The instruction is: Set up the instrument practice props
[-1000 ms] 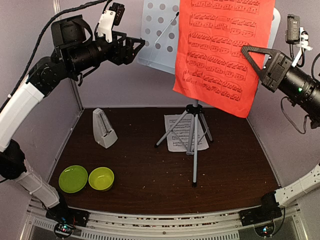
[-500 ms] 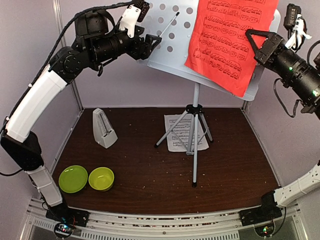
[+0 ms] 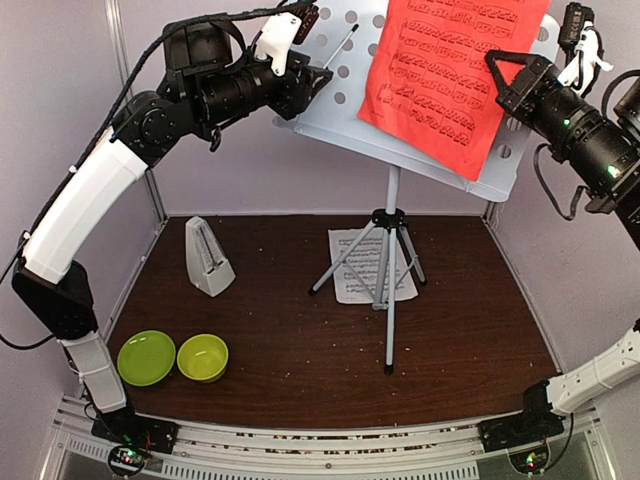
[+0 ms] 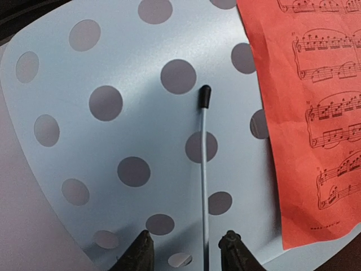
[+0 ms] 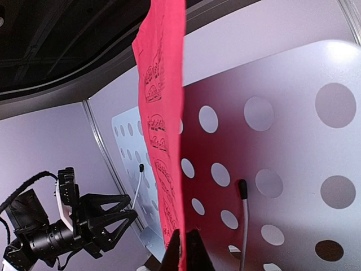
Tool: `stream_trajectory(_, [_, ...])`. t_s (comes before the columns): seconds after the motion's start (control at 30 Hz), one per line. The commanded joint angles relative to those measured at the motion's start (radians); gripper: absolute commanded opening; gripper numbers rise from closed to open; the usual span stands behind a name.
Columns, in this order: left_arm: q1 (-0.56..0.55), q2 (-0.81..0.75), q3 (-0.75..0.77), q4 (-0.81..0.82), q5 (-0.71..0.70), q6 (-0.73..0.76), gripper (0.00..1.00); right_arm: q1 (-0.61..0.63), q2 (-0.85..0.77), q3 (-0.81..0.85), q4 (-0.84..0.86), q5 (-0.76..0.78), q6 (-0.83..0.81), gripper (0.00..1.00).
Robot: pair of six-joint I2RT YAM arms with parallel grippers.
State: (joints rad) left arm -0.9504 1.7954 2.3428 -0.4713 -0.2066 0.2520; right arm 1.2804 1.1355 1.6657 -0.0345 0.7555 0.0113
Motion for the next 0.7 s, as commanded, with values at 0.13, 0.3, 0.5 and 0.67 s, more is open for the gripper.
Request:
stream_trajectory(0.13, [-0.005,0.024,0.044,0.038,-0.024,0.007,0.37,-0.012,0.030,0.025,0.064,-0.001,0.027,0.00])
stream_trajectory(0.3, [-0.008,0.039,0.058,0.030,-0.016,0.007,0.38,-0.013,0.044,0.031,0.076,0.011,0.032,0.00])
stream_trajectory(0.5, [-0.023,0.046,0.057,0.058,-0.040,0.029,0.17,-0.014,0.048,0.029,0.072,0.017,0.047,0.00])
stream_trajectory(0.67, [-0.062,0.034,0.014,0.128,-0.083,0.082,0.00,-0.013,0.059,0.045,0.057,0.048,0.060,0.00])
